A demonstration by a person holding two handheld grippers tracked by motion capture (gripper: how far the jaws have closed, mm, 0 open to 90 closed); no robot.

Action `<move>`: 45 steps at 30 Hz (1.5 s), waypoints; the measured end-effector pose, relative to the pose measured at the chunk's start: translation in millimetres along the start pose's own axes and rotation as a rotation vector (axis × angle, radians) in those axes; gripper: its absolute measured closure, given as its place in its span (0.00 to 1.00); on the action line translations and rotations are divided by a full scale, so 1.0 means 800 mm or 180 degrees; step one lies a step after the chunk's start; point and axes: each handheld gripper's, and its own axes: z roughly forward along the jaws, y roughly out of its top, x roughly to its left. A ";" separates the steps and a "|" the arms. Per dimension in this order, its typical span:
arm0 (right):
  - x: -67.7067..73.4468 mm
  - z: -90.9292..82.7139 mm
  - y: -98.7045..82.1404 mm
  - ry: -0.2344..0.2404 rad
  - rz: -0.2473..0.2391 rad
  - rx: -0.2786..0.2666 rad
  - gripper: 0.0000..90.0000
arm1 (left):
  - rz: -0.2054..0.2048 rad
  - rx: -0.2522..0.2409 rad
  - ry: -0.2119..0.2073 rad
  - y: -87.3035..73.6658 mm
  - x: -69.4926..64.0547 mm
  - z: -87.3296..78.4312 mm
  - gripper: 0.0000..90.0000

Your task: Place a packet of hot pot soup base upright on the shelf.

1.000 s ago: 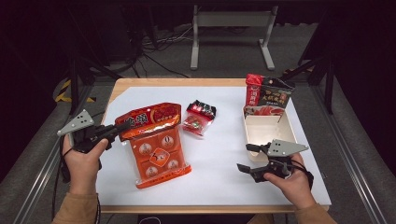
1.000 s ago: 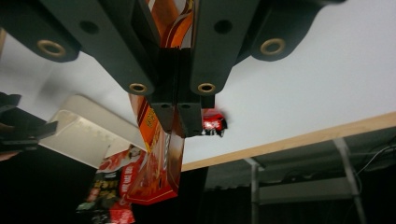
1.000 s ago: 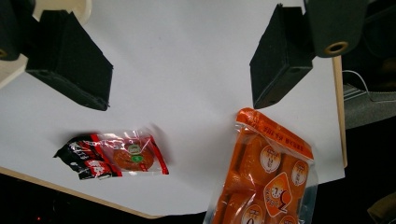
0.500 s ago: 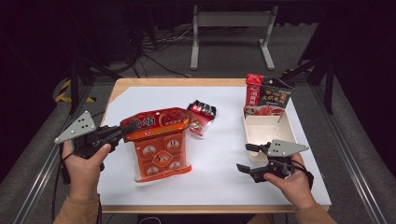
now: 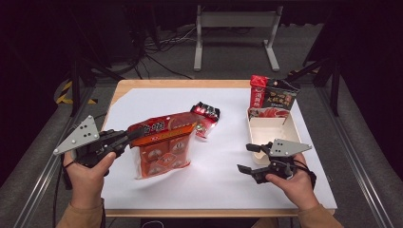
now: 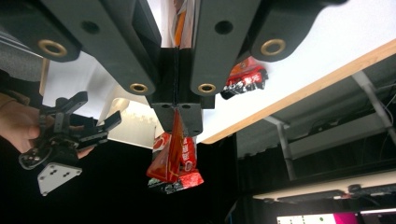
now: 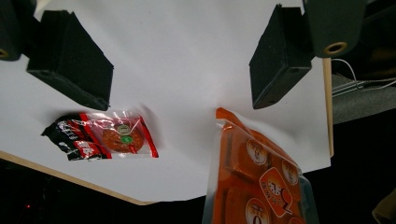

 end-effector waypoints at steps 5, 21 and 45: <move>0.004 0.012 0.008 0.0080 -0.0044 -0.0004 0.25 | 0.0048 -0.0018 -0.0037 0.006 -0.006 0.006 1.00; 0.012 0.067 0.047 0.0429 -0.0147 -0.0112 0.24 | 0.0138 -0.0127 -0.0080 0.024 -0.024 0.007 1.00; 0.029 0.131 0.064 0.0783 -0.0403 -0.0416 0.18 | 0.0170 -0.0171 -0.0349 0.037 -0.044 0.034 1.00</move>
